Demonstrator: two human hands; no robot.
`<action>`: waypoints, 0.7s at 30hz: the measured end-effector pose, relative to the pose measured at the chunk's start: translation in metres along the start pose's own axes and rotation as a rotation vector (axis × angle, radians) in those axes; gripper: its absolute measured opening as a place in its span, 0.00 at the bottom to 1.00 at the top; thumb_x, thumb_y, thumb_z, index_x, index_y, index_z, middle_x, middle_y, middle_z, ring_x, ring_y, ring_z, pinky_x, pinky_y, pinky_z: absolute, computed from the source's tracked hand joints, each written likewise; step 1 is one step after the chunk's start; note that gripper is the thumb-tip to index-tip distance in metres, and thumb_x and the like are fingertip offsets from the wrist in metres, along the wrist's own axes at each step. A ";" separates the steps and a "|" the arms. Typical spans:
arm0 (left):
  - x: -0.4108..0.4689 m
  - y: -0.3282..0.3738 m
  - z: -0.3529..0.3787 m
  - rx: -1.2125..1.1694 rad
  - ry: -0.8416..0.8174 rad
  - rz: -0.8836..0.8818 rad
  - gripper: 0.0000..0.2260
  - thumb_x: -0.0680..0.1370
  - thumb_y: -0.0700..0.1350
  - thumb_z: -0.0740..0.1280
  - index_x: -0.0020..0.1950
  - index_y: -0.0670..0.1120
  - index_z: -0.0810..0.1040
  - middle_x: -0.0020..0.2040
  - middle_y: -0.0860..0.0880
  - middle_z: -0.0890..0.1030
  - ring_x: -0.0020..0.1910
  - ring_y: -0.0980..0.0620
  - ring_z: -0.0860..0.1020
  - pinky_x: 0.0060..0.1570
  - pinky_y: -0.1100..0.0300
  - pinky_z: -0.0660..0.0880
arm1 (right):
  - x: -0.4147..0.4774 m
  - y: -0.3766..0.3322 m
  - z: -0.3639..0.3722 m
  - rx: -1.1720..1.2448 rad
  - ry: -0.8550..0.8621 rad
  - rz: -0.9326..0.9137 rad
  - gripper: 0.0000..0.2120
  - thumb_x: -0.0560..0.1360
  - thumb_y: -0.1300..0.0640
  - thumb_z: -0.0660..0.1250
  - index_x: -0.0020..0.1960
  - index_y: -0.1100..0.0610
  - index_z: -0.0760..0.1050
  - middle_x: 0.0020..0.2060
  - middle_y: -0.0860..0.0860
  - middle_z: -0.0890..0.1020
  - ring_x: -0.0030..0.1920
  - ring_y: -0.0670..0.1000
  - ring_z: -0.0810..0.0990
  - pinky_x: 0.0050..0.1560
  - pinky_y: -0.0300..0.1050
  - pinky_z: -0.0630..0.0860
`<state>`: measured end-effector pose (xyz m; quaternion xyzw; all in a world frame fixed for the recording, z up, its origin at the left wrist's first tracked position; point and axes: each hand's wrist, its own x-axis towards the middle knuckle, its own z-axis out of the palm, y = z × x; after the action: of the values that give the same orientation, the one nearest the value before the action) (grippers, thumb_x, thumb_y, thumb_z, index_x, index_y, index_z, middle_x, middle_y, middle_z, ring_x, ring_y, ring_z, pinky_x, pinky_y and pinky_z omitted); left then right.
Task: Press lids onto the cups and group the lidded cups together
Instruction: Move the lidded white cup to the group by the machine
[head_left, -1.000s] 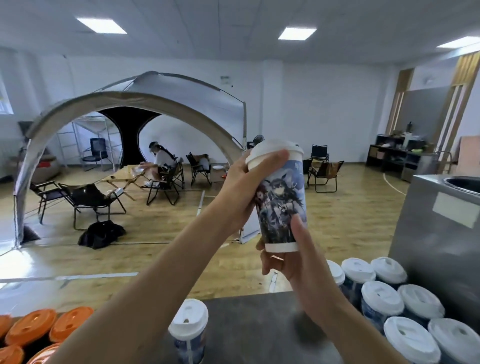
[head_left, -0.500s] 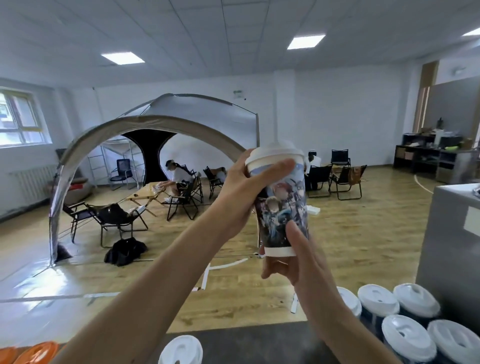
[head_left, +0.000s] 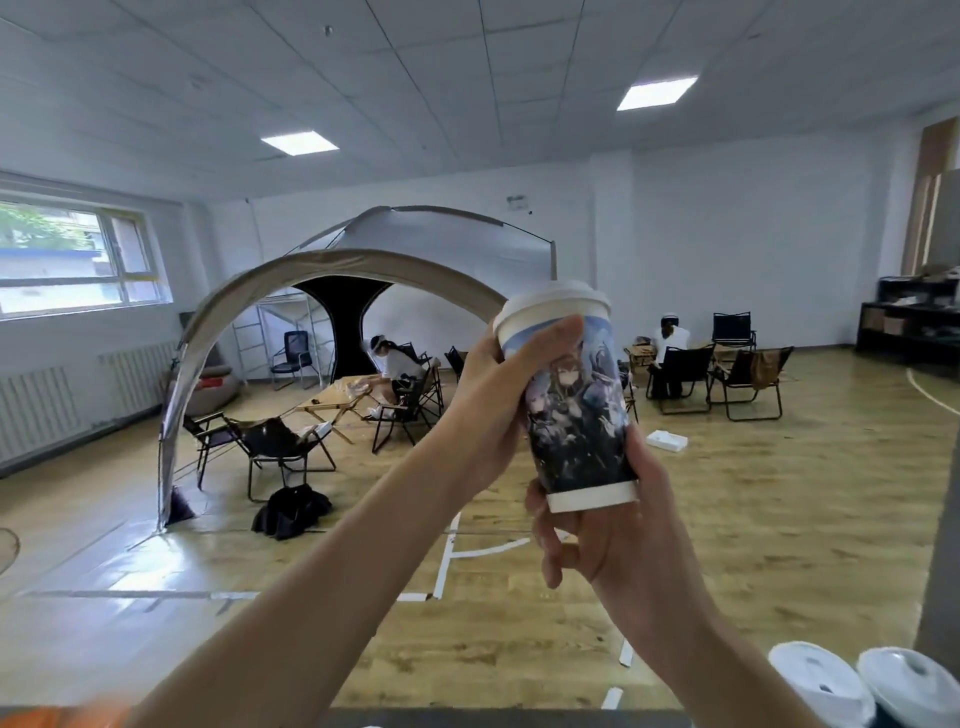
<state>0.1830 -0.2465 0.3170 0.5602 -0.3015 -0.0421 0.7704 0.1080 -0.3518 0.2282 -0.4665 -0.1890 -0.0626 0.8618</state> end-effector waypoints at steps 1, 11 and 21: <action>0.003 0.000 -0.001 0.020 0.020 0.015 0.32 0.69 0.49 0.79 0.69 0.38 0.74 0.54 0.40 0.85 0.50 0.42 0.85 0.53 0.47 0.82 | 0.003 0.001 -0.001 -0.005 0.010 -0.008 0.33 0.76 0.33 0.58 0.62 0.61 0.78 0.43 0.63 0.81 0.31 0.55 0.76 0.26 0.46 0.75; 0.017 -0.013 -0.007 0.024 0.029 -0.006 0.36 0.66 0.50 0.79 0.69 0.38 0.74 0.53 0.42 0.85 0.50 0.43 0.85 0.51 0.52 0.82 | 0.018 0.011 -0.001 0.126 0.040 0.026 0.26 0.78 0.35 0.57 0.49 0.56 0.83 0.38 0.63 0.80 0.29 0.54 0.75 0.25 0.44 0.75; 0.019 -0.022 -0.006 -0.011 -0.005 -0.027 0.35 0.66 0.48 0.82 0.69 0.37 0.74 0.51 0.42 0.84 0.49 0.42 0.85 0.49 0.52 0.83 | 0.015 0.014 -0.013 0.086 0.066 0.041 0.29 0.77 0.35 0.62 0.58 0.61 0.79 0.41 0.63 0.82 0.29 0.54 0.77 0.28 0.45 0.77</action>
<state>0.2076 -0.2567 0.3045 0.5599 -0.2954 -0.0557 0.7721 0.1295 -0.3535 0.2169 -0.4304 -0.1536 -0.0522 0.8879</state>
